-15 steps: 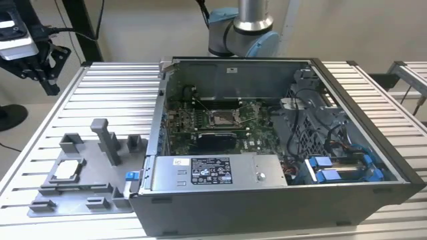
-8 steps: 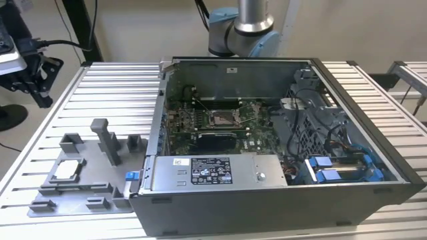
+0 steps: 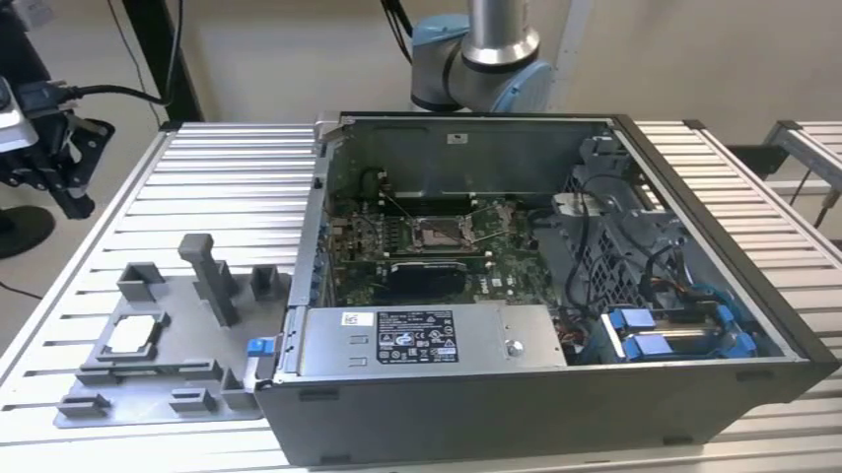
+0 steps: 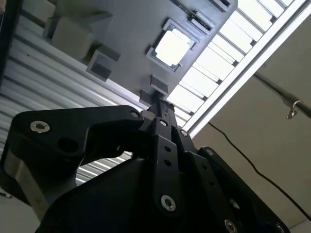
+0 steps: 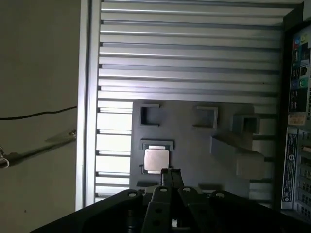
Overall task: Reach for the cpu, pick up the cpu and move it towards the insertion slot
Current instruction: 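Reach for the cpu, then pick up the cpu and move it towards the insertion slot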
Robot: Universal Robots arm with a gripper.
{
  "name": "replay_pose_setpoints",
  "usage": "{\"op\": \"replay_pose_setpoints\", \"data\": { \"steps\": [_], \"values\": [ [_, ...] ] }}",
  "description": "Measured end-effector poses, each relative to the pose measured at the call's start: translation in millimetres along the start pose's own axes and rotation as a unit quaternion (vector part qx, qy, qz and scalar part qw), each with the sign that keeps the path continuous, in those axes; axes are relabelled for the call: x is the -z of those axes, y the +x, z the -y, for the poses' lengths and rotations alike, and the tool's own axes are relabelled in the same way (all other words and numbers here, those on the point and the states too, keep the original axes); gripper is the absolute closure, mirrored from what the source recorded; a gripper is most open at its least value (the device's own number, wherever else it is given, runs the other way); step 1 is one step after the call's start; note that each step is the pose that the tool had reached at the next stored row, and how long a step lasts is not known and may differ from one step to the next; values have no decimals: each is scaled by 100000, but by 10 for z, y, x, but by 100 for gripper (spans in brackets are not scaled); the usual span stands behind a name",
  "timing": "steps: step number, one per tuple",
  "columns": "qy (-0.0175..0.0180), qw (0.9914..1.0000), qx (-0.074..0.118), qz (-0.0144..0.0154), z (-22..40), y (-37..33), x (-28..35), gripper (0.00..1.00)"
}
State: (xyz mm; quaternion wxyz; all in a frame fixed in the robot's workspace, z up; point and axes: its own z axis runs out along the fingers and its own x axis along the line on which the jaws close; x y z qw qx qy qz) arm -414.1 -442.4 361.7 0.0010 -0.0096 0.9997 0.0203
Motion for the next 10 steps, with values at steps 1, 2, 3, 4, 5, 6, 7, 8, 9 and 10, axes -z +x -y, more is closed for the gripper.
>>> {"op": "replay_pose_setpoints", "data": {
  "steps": [1, 2, 3, 4, 5, 6, 7, 8, 9, 10],
  "values": [
    [-2, 100000, 0, 2, 0, 0, 0, 100],
    [-2, 100000, 0, 1, 0, 0, 0, 100],
    [-5, 100000, 0, 4, 0, 0, 0, 100],
    [-5, 100000, -2, 3, 0, 0, 0, 100],
    [-6, 100000, -1, 2, 0, 0, 0, 100],
    [-7, 100000, 0, 3, 0, 0, 0, 100],
    [-8, 100000, -1, 1, 0, 0, 0, 100],
    [-10, 100000, 0, 2, 0, 0, 0, 100],
    [-11, 100000, 0, 0, 0, 0, 0, 100],
    [-10, 100000, -2, -1, 0, 0, 0, 100]
  ]
}}
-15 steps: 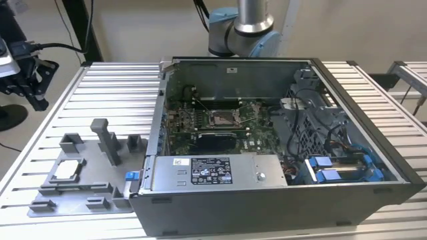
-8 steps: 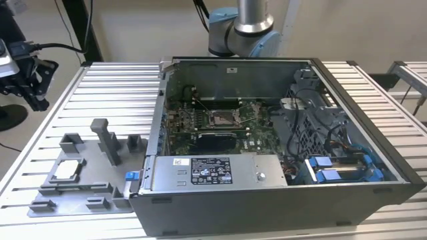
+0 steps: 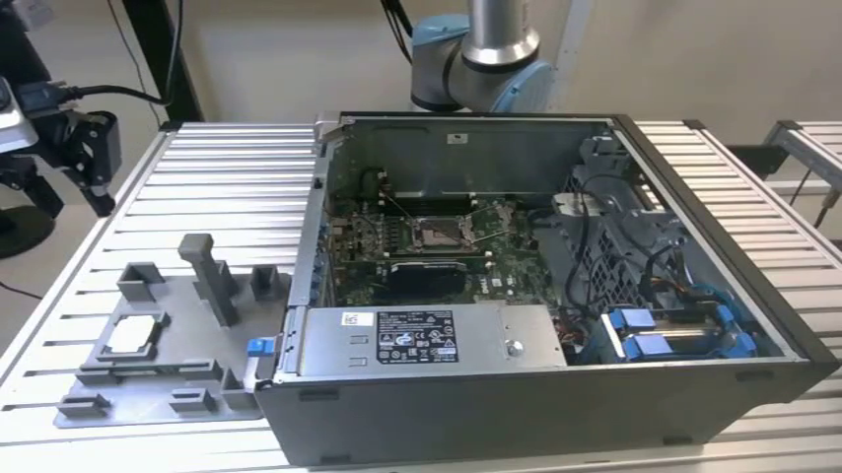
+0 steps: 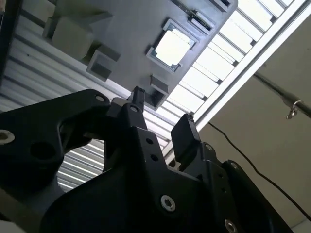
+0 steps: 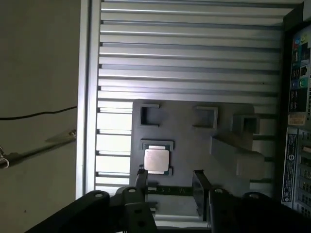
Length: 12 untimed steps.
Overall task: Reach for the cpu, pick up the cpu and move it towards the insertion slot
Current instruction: 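Pick up the cpu and move it towards the insertion slot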
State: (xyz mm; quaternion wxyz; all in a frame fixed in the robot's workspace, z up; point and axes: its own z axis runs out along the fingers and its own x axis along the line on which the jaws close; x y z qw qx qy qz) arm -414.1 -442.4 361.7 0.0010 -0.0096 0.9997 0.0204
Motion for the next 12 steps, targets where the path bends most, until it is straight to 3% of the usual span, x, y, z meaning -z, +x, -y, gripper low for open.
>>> {"op": "replay_pose_setpoints", "data": {
  "steps": [4, 6, 12],
  "values": [
    [-12, 100000, -28, 34, 1, 1, -3, 100],
    [-51, 100000, -78, 191, 2, 4, -31, 100],
    [-50, 100000, -99, 200, 9, 58, -142, 100]
  ]
}}
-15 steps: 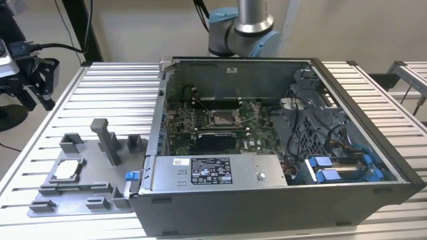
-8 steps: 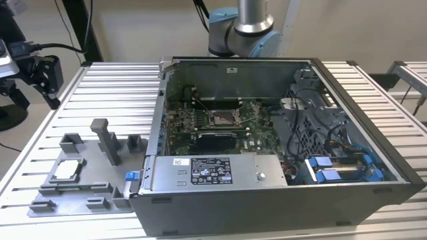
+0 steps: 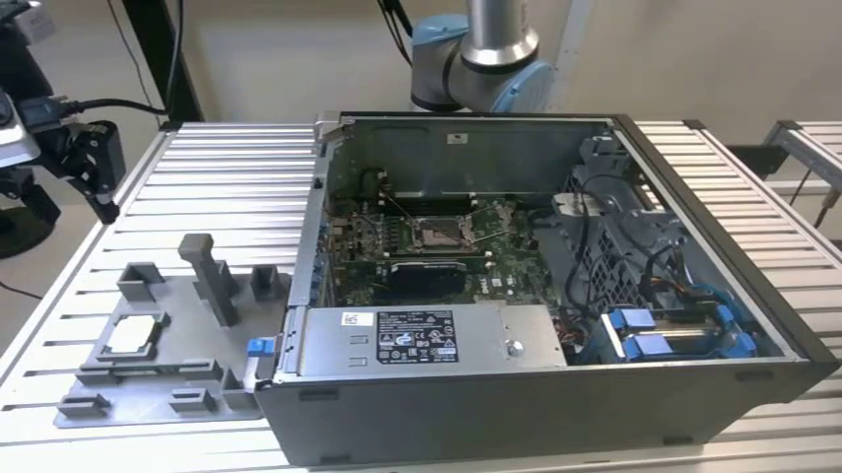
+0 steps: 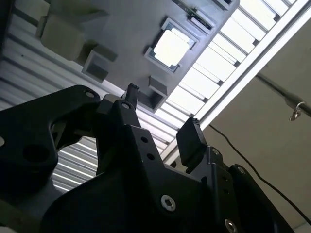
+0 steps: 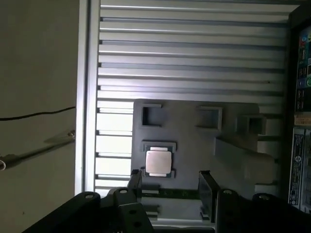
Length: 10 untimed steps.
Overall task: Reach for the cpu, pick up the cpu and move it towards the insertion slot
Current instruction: 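Pick up the cpu and move it towards the insertion slot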
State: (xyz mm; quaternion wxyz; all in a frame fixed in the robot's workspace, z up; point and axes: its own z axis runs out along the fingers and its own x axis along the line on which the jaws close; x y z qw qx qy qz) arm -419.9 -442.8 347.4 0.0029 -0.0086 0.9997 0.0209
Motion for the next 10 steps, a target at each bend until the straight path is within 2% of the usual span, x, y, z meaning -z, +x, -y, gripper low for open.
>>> {"op": "replay_pose_setpoints", "data": {
  "steps": [3, 4, 6, 8, 10],
  "values": [
    [4, 100000, 6, -2, 2, 4, -54, 100],
    [-45, 100000, 20, 116, 1, 8, -68, 100],
    [-366, 99999, 38, 189, 1, 9, -78, 100],
    [-455, 99999, 32, 204, 1, 8, -79, 100],
    [-434, 99999, 41, 256, -2, 8, -111, 100]
  ]
}}
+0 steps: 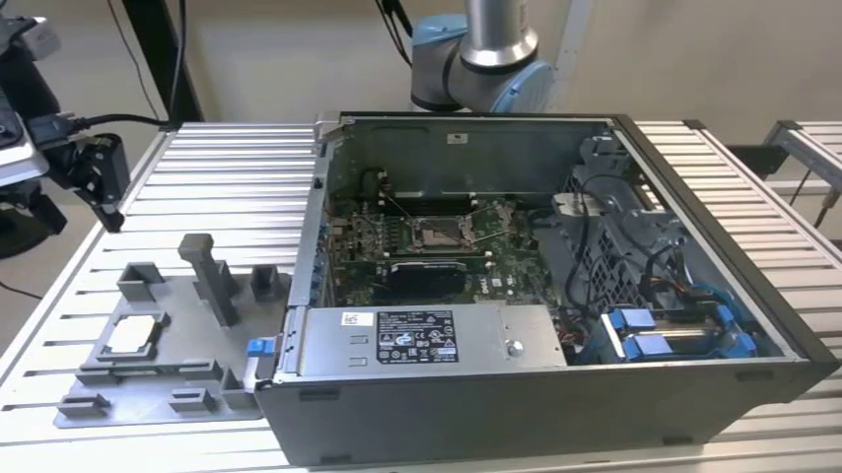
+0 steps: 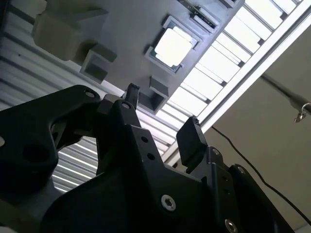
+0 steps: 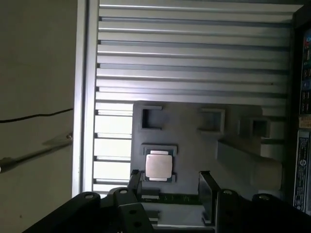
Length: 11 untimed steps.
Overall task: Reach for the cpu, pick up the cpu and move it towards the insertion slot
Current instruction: 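Pick up the cpu and move it towards the insertion slot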
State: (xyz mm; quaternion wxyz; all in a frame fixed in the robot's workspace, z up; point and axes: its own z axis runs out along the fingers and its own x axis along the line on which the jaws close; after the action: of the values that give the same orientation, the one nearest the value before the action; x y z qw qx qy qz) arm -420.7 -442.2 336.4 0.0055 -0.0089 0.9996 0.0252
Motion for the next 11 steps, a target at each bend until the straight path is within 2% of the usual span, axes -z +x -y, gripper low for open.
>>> {"op": "replay_pose_setpoints", "data": {
  "steps": [6, 7, 9, 11],
  "values": [
    [59, 100000, 0, 28, 19, 5, -108, 100],
    [61, 100000, -1, 36, 24, 5, -127, 0],
    [111, 100000, -2, 29, 25, 5, -153, 0],
    [121, 100000, 12, 250, 27, 6, -186, 0]
  ]
}}
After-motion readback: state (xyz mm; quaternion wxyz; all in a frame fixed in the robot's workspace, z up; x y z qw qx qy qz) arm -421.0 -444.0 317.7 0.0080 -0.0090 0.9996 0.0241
